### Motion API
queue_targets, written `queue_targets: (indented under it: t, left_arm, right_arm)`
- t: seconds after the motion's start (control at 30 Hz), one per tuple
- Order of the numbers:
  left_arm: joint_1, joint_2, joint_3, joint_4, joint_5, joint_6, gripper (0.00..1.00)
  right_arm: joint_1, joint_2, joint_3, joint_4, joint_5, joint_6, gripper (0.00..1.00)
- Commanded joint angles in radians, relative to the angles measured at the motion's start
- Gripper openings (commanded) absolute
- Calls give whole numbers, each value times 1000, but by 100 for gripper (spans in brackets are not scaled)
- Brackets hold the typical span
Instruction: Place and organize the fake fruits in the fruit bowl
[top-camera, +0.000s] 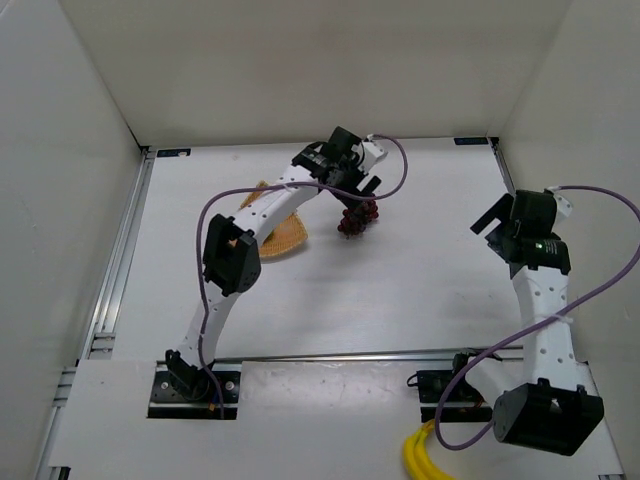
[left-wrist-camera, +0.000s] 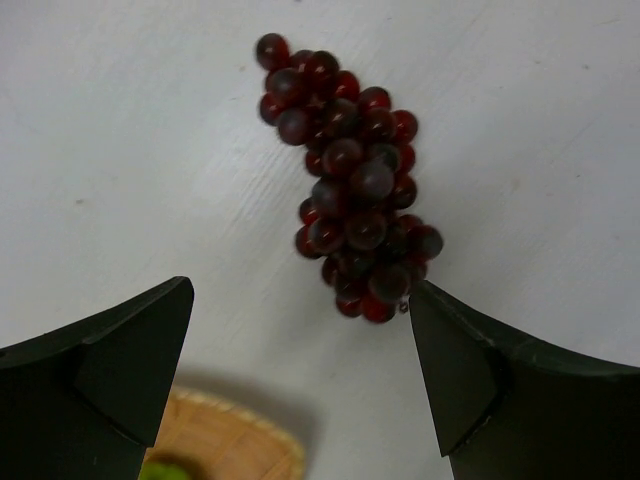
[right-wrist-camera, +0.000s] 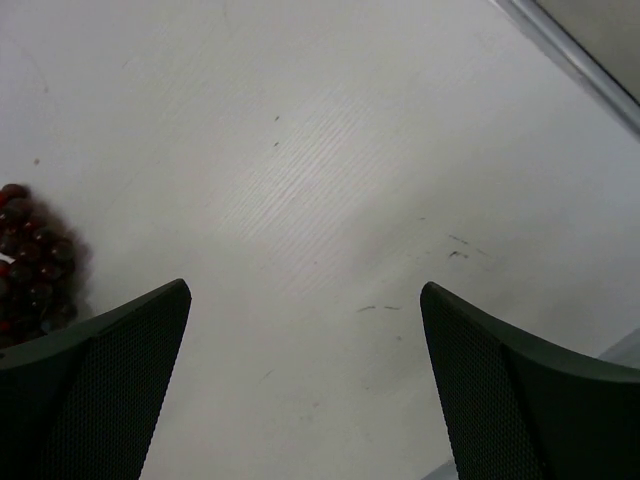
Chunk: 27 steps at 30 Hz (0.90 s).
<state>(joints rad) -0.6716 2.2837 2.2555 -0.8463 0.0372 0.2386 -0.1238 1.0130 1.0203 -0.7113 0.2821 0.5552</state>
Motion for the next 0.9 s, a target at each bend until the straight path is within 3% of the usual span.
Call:
queue_targets:
  t: [0.0, 0.13, 0.4, 0.5, 0.53, 0.57, 0.67, 0.87]
  left_arm:
    - [-16, 13, 64, 51, 104, -70, 100]
    - [-25, 83, 64, 62, 130, -111, 100]
    - [-34, 189, 73, 72, 26, -120, 99]
    - [-34, 200, 73, 72, 26, -101, 87]
    - [-34, 200, 73, 72, 36, -88, 79]
    - [-34, 189, 73, 72, 36, -79, 62]
    - [-34, 149, 62, 72, 36, -79, 38]
    - [-77, -39, -8, 72, -35, -42, 32]
  right_arm:
    - [-36, -28, -34, -31, 2, -81, 100]
    - [-59, -50, -60, -40, 2, -106, 100]
    - [-59, -19, -37, -40, -24, -106, 100]
    - [-59, -8, -26, -40, -46, -106, 100]
    - [-59, -8, -16, -40, -46, -106, 100]
    - [-59, -8, -15, -40, -46, -106, 100]
    - [-59, -8, -15, -40, -46, -106, 100]
    - [-59, -19, -15, -40, -89, -106, 100]
